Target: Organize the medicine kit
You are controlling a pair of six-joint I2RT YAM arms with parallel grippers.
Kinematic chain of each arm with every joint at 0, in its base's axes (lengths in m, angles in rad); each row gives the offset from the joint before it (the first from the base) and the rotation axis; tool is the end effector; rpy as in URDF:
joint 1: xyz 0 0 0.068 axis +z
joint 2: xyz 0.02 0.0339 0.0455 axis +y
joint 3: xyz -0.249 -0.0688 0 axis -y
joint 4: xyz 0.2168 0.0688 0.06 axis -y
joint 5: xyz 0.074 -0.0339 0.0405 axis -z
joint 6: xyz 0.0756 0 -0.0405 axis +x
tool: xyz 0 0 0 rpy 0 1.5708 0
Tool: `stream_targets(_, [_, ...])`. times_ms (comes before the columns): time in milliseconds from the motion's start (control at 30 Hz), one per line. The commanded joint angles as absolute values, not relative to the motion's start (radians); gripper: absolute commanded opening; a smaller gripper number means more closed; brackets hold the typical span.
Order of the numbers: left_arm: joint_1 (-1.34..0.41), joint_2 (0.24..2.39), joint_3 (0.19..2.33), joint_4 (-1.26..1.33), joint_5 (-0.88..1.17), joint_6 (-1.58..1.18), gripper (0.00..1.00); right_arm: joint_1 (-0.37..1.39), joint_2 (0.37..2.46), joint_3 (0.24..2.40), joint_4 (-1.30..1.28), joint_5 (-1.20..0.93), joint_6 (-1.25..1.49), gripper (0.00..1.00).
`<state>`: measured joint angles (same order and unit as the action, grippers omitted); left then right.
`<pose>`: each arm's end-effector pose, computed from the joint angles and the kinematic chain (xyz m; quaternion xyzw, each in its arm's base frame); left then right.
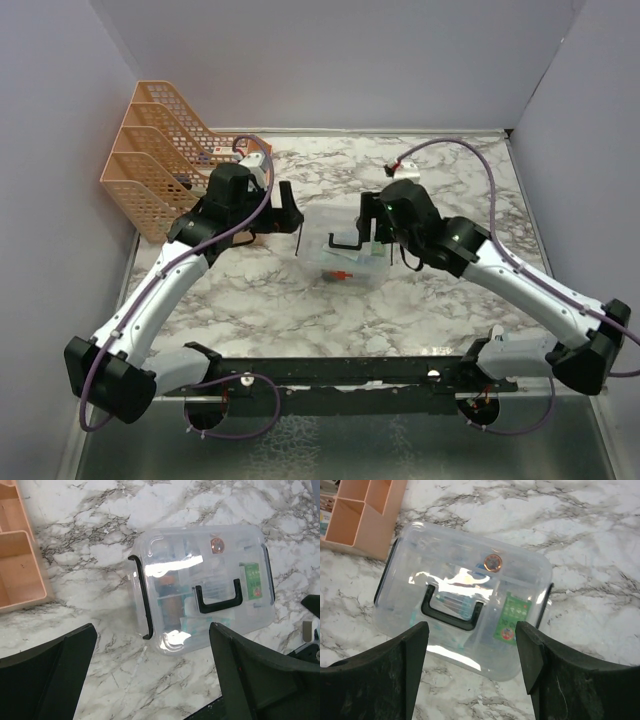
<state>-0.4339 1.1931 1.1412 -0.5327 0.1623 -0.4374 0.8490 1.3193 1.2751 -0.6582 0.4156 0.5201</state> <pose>0.2414 -0.1253 0.3116 0.0368 0.8780 -0.2638 0.3976 0.2122 0.1949 0.3125 -0.0597 0.8899 0.1153 0.4372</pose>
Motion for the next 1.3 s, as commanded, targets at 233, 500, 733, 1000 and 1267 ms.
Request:
stream_targets(233, [-0.434,1.021,1.012,-0.586,0.097,-0.45,0.99,0.841,1.051,0.938,-0.737,0.406,0.799,0.61])
stream_targets(500, [-0.434,0.923,0.993,-0.62,0.072,-0.542,0.99,0.834,1.098,0.871,-0.636,0.391,0.845,0.33])
stream_targets(733, [-0.434,0.87,0.99,-0.643,0.042,-0.486,0.99,0.815,1.153,0.887,-0.609,0.435,0.816,0.27])
stream_targets(1000, [-0.434,0.821,0.997,-0.658,-0.017,-0.482,0.99,0.804,1.127,0.941,-0.663,0.414,0.785,0.28])
stream_targets(1267, [-0.435,0.711,1.053,-0.679,-0.144,-0.428,0.99,0.804,0.851,0.933,-0.829,0.575,0.724,0.63])
